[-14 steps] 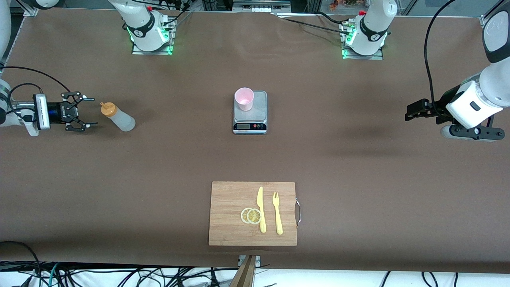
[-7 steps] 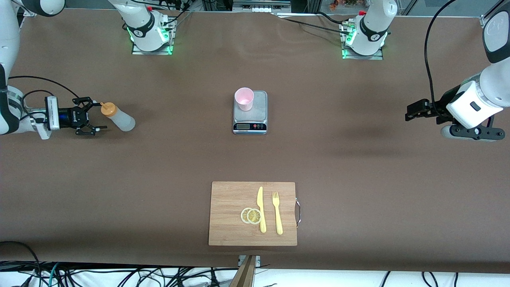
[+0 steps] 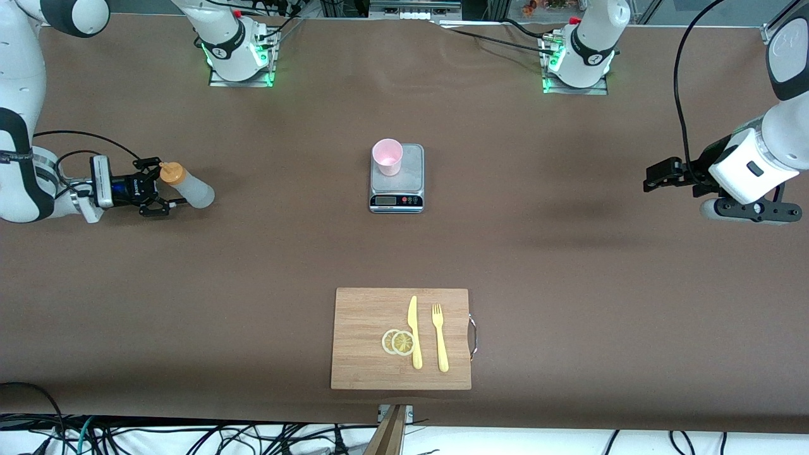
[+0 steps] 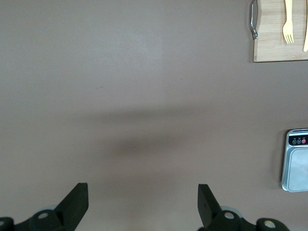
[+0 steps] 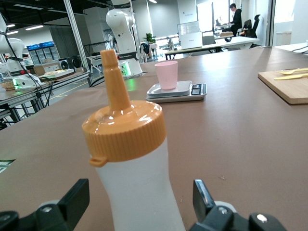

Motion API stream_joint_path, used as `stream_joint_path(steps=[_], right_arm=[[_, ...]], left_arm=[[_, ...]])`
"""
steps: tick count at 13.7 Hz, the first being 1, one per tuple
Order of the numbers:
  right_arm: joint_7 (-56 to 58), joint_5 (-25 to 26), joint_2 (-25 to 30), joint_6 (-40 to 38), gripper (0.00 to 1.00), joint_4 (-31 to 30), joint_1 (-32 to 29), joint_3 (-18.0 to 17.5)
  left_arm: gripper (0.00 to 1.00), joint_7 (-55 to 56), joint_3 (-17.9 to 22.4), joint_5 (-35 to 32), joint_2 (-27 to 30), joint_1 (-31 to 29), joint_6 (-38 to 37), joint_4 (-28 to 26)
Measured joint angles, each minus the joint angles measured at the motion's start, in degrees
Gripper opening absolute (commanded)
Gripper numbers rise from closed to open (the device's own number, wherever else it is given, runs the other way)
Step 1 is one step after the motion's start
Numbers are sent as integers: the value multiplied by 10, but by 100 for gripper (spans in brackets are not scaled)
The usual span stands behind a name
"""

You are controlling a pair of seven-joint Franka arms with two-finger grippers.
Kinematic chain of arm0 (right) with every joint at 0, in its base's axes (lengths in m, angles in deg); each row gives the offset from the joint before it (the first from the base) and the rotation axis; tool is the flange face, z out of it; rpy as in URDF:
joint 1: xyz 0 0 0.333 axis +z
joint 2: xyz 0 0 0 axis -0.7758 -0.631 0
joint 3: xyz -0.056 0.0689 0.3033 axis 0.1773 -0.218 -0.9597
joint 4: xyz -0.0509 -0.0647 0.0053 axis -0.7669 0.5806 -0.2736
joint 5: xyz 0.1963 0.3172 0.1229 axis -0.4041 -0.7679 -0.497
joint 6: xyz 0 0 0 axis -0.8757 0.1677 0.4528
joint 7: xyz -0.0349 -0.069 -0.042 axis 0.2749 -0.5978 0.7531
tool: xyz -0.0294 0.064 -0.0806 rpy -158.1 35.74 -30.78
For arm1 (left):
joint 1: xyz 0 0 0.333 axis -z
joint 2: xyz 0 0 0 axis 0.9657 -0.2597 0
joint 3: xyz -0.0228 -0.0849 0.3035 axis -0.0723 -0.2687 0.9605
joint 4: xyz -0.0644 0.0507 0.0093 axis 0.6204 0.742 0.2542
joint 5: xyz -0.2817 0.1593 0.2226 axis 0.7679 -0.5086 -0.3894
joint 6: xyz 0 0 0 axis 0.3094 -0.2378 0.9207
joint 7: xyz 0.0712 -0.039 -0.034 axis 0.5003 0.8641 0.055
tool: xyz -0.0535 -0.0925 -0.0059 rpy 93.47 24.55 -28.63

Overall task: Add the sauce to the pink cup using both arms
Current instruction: 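Grasp the sauce bottle with the right gripper and lift it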

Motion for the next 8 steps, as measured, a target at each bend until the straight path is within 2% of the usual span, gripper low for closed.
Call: stream_joint_path(steps=[3,4,5,6,8], right_arm=[[9,-10,-6,-8,71,0,0,-3],[16,-15,-11,-9,58,0,0,-5],[22,-18,-16,-9,51,0,0,-8],[22,-21,-19,-9,49,0,0,-12],[22,-31,-23,-11,30,0,0,-17]], left_arm=[[100,0,0,0,0,0,0,0],[100,0,0,0,0,0,0,0],[100,0,0,0,0,0,0,0],[100,0,0,0,0,0,0,0],[100,0,0,0,0,0,0,0]])
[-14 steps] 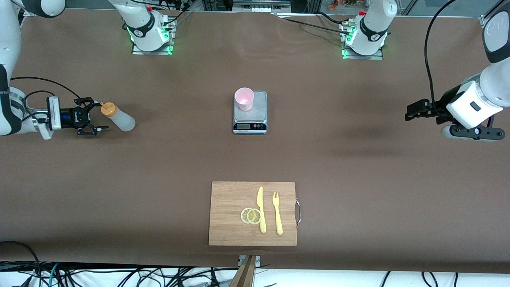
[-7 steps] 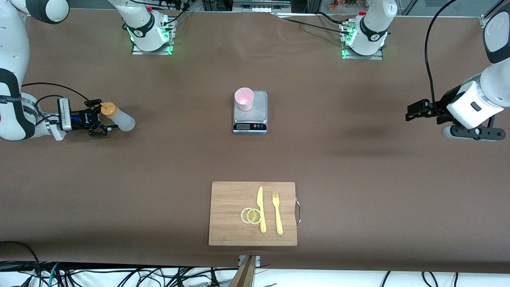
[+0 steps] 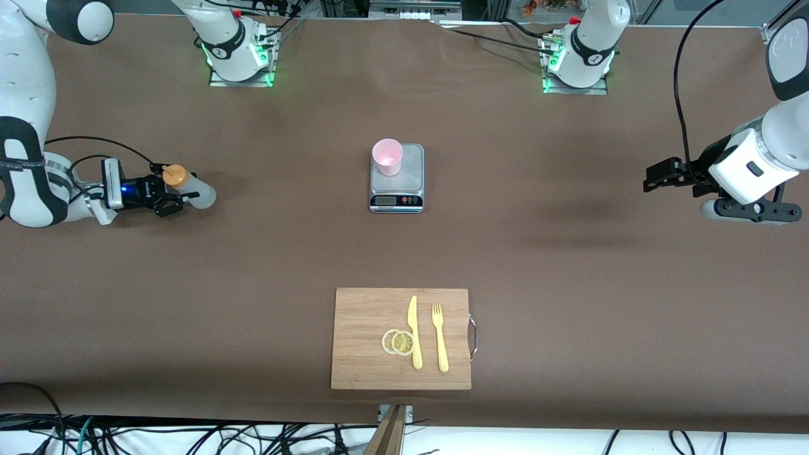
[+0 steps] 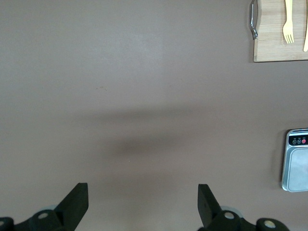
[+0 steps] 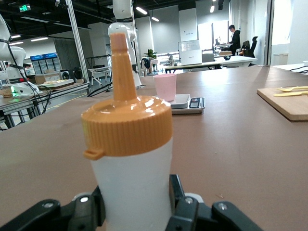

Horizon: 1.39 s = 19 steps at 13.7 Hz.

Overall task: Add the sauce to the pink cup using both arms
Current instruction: 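Grasp the sauce bottle with the right gripper and lift it, then carry the bottle with the right gripper over the pink cup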

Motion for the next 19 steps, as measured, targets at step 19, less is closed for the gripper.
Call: stream_joint_path(steps=[19], right_arm=[[-398,93,175,179,23,43,214,-5]], left_arm=[[100,0,0,0,0,0,0,0]])
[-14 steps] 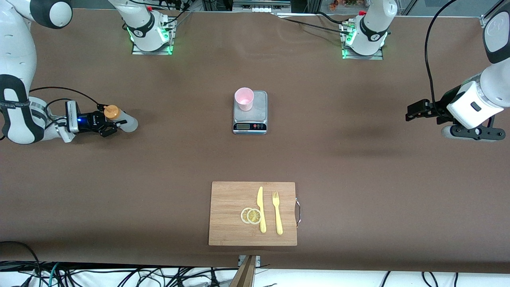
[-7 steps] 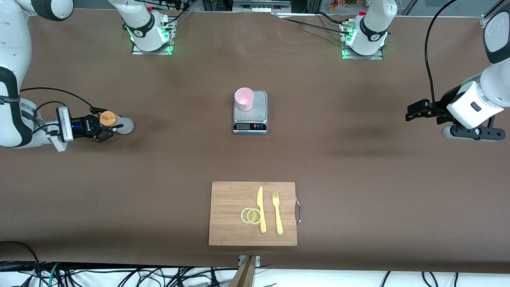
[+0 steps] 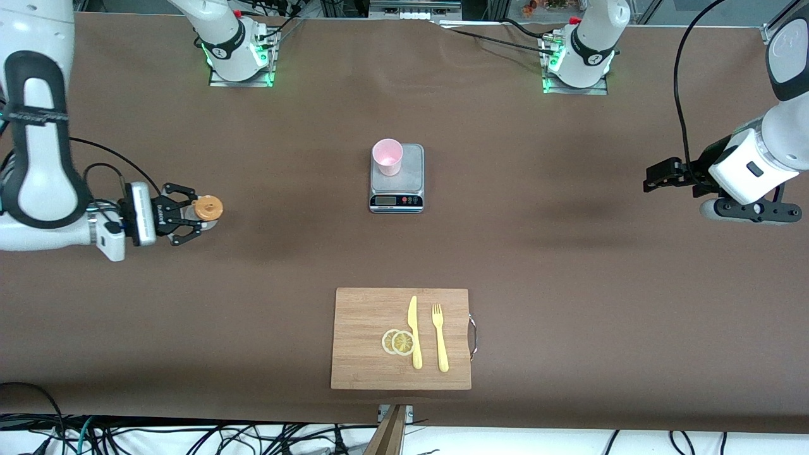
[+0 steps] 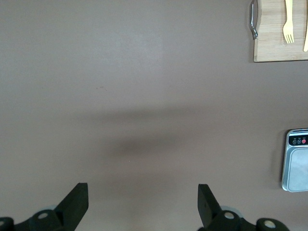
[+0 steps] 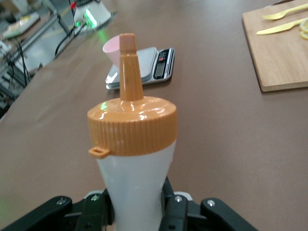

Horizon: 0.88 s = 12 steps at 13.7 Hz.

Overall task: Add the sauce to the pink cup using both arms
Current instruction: 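Carry the bottle with the right gripper over the pink cup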

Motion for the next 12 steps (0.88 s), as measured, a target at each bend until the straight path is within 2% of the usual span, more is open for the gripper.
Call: stream_joint_path(steps=[4,7,12], right_arm=[[-83,97,34,45,23,-1,86,-1],[-192,179,68,62,24,-1,161,-2],[-347,256,97,72,24,-6,270,-3]], left_arm=[[100,0,0,0,0,0,0,0],[100,0,0,0,0,0,0,0],[100,0,0,0,0,0,0,0]])
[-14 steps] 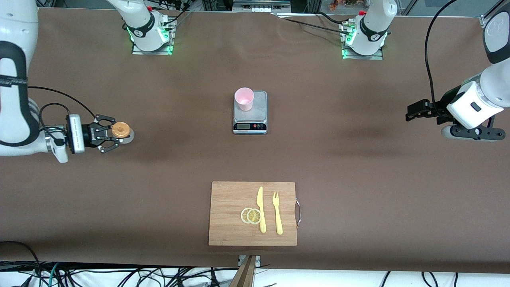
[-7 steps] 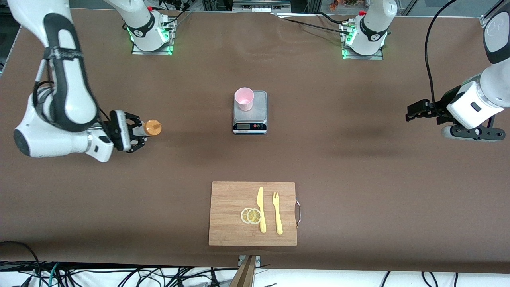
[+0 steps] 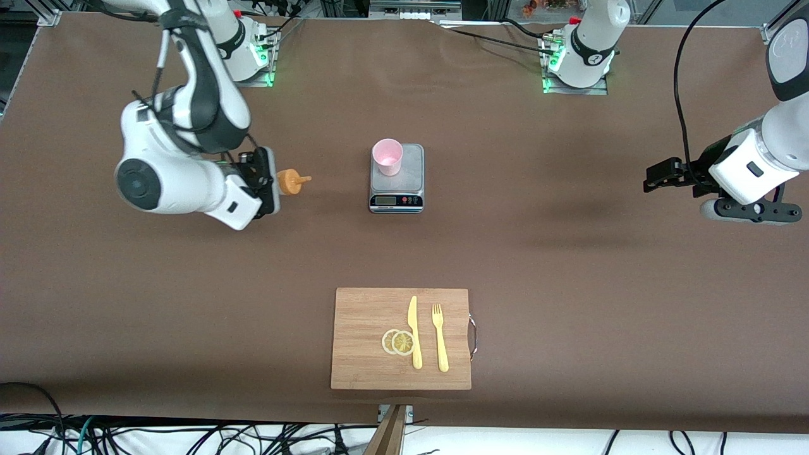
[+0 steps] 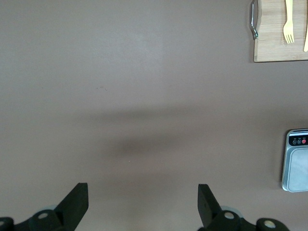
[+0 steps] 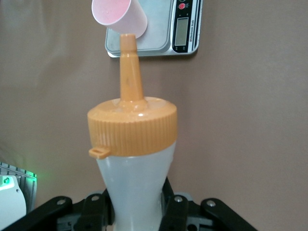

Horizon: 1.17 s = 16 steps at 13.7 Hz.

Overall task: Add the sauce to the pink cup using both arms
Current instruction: 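Carry the bottle with the right gripper over the pink cup, then tilt the bottle nozzle into the pink cup with the right gripper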

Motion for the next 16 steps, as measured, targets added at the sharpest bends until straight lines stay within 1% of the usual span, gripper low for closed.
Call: stream_joint_path(steps=[2,5,10,14,16], right_arm=[[-63,33,1,9,24,0,45,-1],[-127,61,1,14,24,-2,109,-2],[-257,148,2,20,25,-21,204,-3],[-308,195,1,25,25,-46,234,-3],[-329,210,-1,28,25,-57,249,-4]], left_arm=[[100,0,0,0,0,0,0,0],[100,0,0,0,0,0,0,0],[100,0,0,0,0,0,0,0],[100,0,0,0,0,0,0,0],[100,0,0,0,0,0,0,0]])
